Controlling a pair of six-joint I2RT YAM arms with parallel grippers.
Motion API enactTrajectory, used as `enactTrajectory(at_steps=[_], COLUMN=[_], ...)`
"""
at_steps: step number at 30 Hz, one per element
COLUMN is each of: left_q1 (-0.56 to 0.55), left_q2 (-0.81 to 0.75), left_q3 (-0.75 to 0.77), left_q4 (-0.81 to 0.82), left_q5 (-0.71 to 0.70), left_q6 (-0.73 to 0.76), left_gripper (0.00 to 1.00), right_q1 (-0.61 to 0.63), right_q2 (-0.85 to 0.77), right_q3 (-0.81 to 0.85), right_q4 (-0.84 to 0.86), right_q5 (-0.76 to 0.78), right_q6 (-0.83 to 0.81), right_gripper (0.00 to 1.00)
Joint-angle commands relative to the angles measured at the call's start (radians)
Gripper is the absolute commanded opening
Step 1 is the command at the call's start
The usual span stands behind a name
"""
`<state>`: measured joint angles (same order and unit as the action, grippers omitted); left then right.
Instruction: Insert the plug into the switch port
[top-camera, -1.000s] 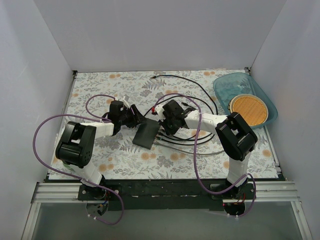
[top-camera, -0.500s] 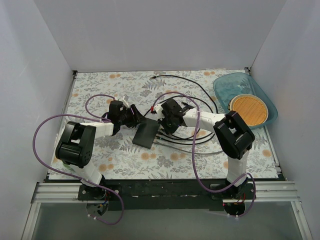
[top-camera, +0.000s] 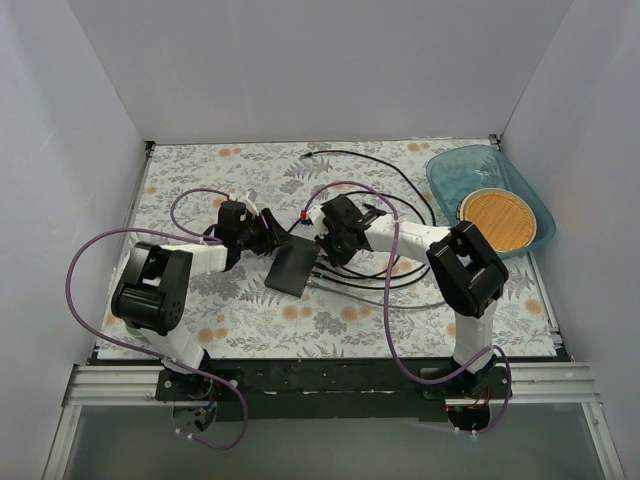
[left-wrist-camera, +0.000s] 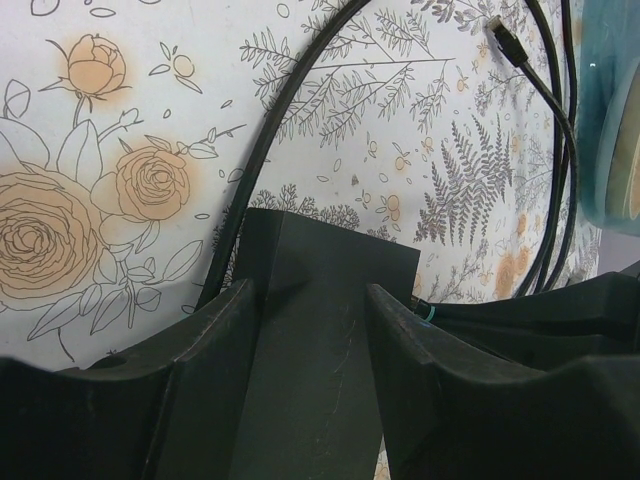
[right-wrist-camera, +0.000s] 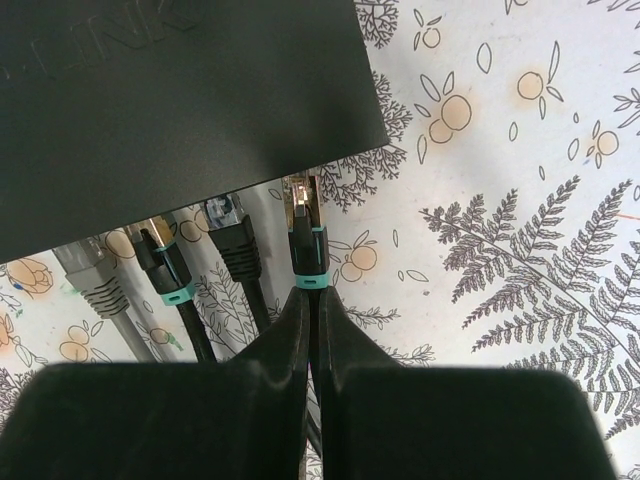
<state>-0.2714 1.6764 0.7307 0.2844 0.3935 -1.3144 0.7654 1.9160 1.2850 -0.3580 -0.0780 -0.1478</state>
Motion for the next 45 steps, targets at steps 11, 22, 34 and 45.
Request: enactTrajectory(at_steps=[11, 22, 34, 45], left_q1=[-0.011, -0.017, -0.055, -0.078], left_q2=[0.013, 0.040, 0.057, 0.075], left_q3=[0.021, 0.024, 0.055, 0.072], left_q4=[0.025, 0.050, 0.036, 0.018], left_q5=[0.087, 0.140, 0.173, 0.196], left_q6=[0.012, 0.049, 0.095, 0.121], left_gripper=[0.47, 0.47, 0.47, 0.47], right_q1=[0.005, 0.005, 0.003, 0.005], right_q2=[-0.005, 0.026, 0.049, 0.052], right_q3=[0.060, 0.108, 0.158, 0.148], right_q4=[0.086, 0.085, 0.093, 0.168], right_q5=[-0.066, -0.095, -0.135, -0.126], right_q6=[0.030, 0.005, -0.006, 0.039], right_gripper=[0.01, 0.01, 0.01, 0.01])
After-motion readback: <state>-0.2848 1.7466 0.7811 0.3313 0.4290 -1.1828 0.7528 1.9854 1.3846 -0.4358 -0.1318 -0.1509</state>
